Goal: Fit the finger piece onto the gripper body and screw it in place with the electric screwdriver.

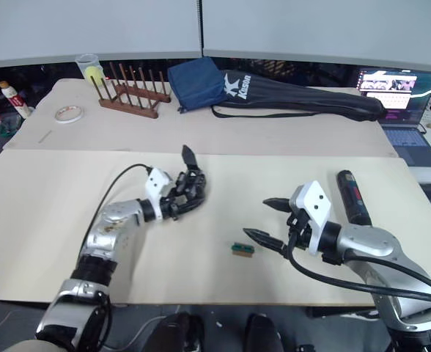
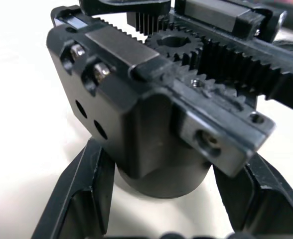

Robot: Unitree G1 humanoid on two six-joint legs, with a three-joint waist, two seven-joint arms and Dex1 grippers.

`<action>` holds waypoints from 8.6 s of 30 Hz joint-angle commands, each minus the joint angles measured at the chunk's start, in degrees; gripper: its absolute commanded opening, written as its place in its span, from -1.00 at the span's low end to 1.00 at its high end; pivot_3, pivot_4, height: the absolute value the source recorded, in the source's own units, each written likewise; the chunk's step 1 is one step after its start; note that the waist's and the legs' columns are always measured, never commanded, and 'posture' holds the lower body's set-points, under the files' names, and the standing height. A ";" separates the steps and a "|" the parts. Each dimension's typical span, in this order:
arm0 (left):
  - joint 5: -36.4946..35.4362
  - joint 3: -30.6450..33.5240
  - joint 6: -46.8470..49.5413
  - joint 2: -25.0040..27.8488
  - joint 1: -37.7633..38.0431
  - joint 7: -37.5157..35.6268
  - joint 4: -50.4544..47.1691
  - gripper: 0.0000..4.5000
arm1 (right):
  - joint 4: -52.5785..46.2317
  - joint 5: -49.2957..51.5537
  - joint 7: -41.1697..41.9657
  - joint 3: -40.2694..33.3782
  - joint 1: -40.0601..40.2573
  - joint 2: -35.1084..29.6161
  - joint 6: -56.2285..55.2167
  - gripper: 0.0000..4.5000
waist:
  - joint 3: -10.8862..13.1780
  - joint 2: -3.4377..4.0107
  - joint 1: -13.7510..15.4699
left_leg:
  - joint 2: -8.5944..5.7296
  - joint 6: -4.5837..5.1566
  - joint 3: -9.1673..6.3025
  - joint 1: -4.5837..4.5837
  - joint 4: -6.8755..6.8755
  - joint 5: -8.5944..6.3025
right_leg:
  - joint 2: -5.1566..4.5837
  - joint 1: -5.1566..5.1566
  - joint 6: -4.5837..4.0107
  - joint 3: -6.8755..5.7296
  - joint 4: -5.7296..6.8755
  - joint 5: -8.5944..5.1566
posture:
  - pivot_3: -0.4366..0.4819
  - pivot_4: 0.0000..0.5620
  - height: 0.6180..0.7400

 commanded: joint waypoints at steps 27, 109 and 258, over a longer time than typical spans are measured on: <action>-1.79 -7.67 0.22 7.13 0.54 -4.61 -6.61 0.99 | -0.40 -1.98 -0.10 -0.55 0.06 0.13 -2.85 1.00 | -0.01 0.02 -0.05 | 0.06 -0.11 -0.01 0.12 -0.07 0.07 | 0.04 -0.04 -0.10 0.00 0.08 -0.02 | -0.05 -0.47 1.00; -33.72 7.81 23.83 34.72 -0.92 -19.84 -39.55 1.00 | 71.83 -28.68 30.41 50.50 -64.30 -5.53 22.06 1.00 | 0.05 0.13 -1.51 | 0.04 -0.33 0.20 0.05 -0.19 0.20 | 0.11 -0.22 -0.20 0.03 0.16 -0.17 | -0.05 -0.47 1.00; 0.35 -10.21 -15.42 4.60 -14.91 -19.21 22.53 1.00 | 17.16 4.40 21.91 9.38 -33.79 4.33 5.76 -0.86 | 0.17 0.11 -0.52 | 0.17 -0.49 0.12 -0.06 -0.15 0.31 | 0.21 -0.58 -0.48 0.03 0.70 -0.33 | -0.05 -0.47 1.00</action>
